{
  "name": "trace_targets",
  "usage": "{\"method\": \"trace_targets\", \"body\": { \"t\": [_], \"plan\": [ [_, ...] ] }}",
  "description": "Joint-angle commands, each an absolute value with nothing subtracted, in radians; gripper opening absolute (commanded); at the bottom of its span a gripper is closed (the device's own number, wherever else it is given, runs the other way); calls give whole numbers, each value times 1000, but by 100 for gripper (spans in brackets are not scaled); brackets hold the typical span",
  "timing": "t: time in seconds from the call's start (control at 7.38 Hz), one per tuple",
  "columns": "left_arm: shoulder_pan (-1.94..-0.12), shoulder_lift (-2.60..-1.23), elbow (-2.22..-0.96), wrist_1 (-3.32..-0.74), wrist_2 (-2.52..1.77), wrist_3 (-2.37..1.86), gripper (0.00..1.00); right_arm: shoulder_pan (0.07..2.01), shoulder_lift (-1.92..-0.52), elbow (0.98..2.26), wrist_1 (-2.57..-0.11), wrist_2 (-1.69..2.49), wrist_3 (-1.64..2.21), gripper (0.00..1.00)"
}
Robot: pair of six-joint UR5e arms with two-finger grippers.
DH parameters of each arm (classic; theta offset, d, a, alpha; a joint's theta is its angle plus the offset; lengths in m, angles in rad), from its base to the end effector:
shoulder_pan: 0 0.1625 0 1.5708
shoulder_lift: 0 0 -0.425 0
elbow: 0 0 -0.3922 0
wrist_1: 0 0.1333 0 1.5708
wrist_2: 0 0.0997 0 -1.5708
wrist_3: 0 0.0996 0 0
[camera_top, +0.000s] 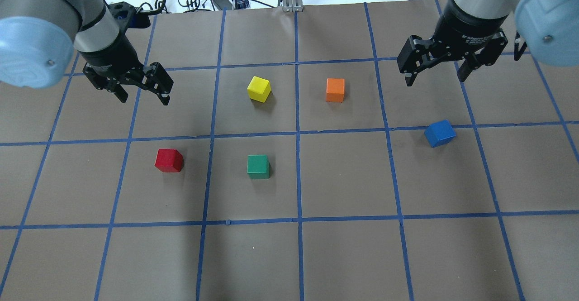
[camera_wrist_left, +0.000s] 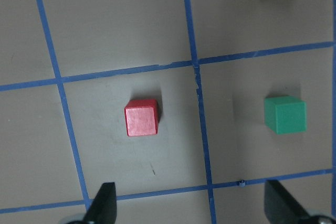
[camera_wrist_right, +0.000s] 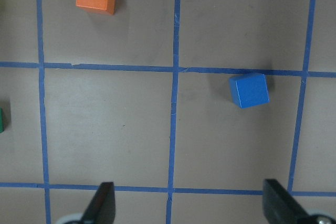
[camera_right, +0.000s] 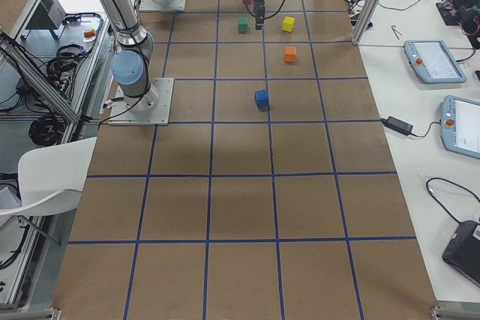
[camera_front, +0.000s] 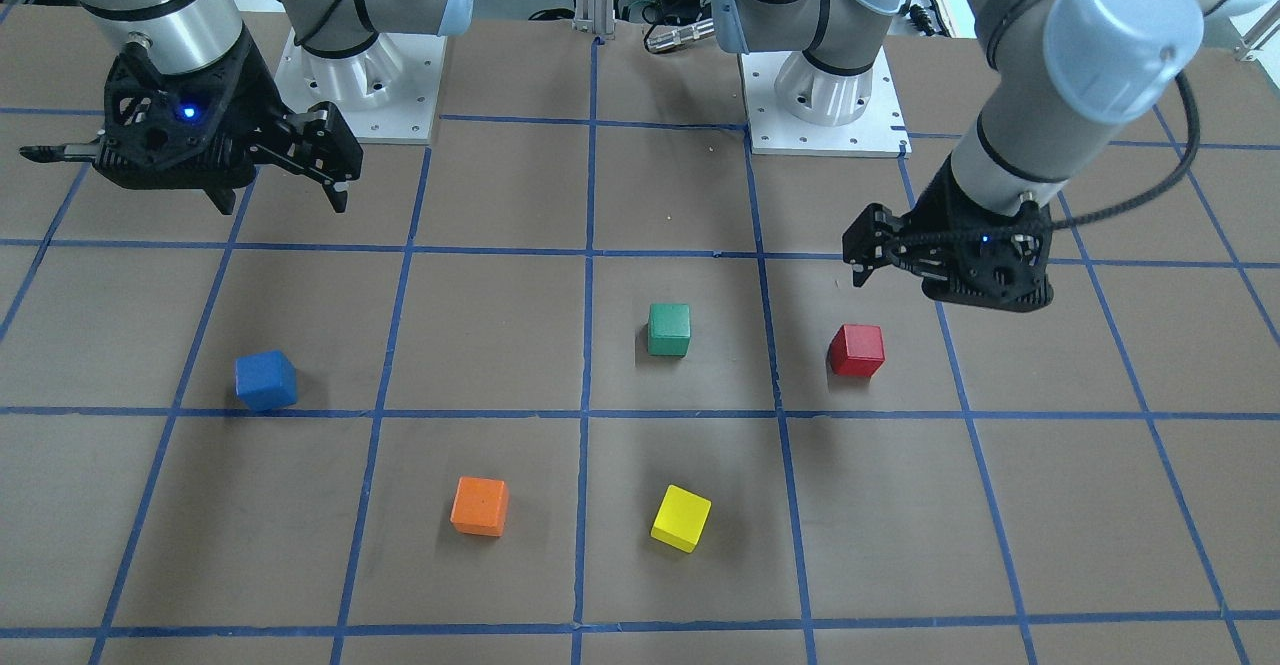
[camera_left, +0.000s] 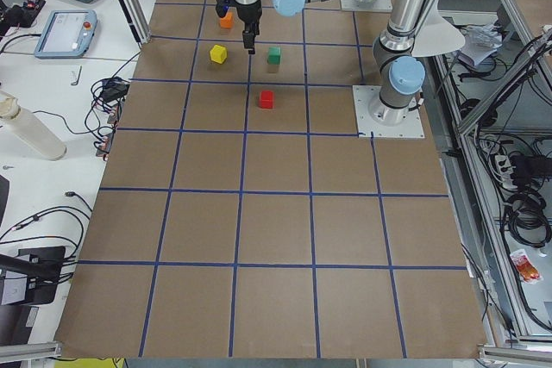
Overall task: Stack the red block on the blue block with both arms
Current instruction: 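Move the left gripper down over the red cube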
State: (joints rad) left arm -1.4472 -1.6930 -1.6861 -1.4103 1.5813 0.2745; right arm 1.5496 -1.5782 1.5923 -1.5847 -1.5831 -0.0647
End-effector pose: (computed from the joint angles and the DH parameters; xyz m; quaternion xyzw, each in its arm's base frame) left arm -0.0666 -0.5370 0.3851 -0.0755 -0.9964 -0.0388 0.0025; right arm 0.1217 -0.4914 0.4823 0.0217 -0.9997 -0.0004 0.0061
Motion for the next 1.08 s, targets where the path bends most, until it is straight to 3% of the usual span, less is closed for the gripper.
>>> {"method": "trace_targets", "body": {
  "t": [0.0, 0.41, 0.95],
  "plan": [
    [-1408, -1744, -1852, -1182, 1585, 345, 100, 1551, -1577, 1594, -1588, -1644, -67, 100],
    [-1304, -1770, -2028, -947, 1572, 328, 100, 1552, -1577, 1592, -1589, -1644, -66, 100],
    [-1366, -1795, -2074, -934, 1569, 321, 99, 1554, -1577, 1592, -1588, -1644, -64, 100]
  ]
}}
